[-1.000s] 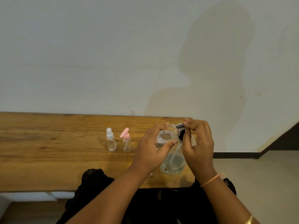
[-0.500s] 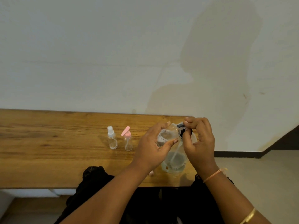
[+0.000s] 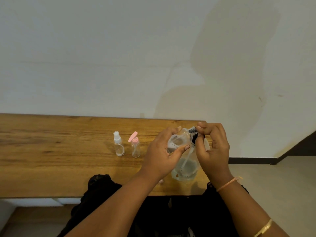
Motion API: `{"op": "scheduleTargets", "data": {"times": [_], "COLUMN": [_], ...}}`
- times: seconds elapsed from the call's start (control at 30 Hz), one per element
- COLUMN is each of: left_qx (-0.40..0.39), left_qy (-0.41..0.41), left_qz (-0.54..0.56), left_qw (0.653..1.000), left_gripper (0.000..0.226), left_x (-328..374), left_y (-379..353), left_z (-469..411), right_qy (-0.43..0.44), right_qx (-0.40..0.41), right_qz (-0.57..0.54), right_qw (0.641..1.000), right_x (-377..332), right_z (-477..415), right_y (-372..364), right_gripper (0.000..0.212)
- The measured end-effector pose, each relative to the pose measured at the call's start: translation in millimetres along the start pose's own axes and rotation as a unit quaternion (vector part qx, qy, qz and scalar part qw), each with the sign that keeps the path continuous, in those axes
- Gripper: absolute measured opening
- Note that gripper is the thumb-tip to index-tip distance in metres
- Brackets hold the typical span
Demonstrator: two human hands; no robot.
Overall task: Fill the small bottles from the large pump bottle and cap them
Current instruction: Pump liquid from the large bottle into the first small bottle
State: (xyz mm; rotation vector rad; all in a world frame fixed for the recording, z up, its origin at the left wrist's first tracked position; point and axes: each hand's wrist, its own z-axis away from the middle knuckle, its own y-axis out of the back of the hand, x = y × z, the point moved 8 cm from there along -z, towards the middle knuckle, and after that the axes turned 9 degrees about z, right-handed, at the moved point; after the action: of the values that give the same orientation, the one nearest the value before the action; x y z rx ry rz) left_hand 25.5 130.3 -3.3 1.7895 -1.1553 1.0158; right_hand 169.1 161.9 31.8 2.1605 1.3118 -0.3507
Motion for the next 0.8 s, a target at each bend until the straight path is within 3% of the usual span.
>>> {"op": "scheduleTargets", "data": {"times": [0.33,0.8], "left_qx": [0.025,0.006], "left_qy": [-0.032,-0.004], "left_qz": [0.020,0.029], "left_qw": [0.999,1.000], "left_gripper": [0.046,0.042], "left_x": [12,2], "left_y": [4,1], "left_z": [3,3], "right_qy": [-0.002,-0.010], "right_qx": [0.011,0.002], "right_qz": [0.010,0.011], "right_qw": [1.000,1.000], "right_x": [-12,-4], "right_z": [-2,6], "right_y": [7,5], "right_gripper": [0.019,0.014]}}
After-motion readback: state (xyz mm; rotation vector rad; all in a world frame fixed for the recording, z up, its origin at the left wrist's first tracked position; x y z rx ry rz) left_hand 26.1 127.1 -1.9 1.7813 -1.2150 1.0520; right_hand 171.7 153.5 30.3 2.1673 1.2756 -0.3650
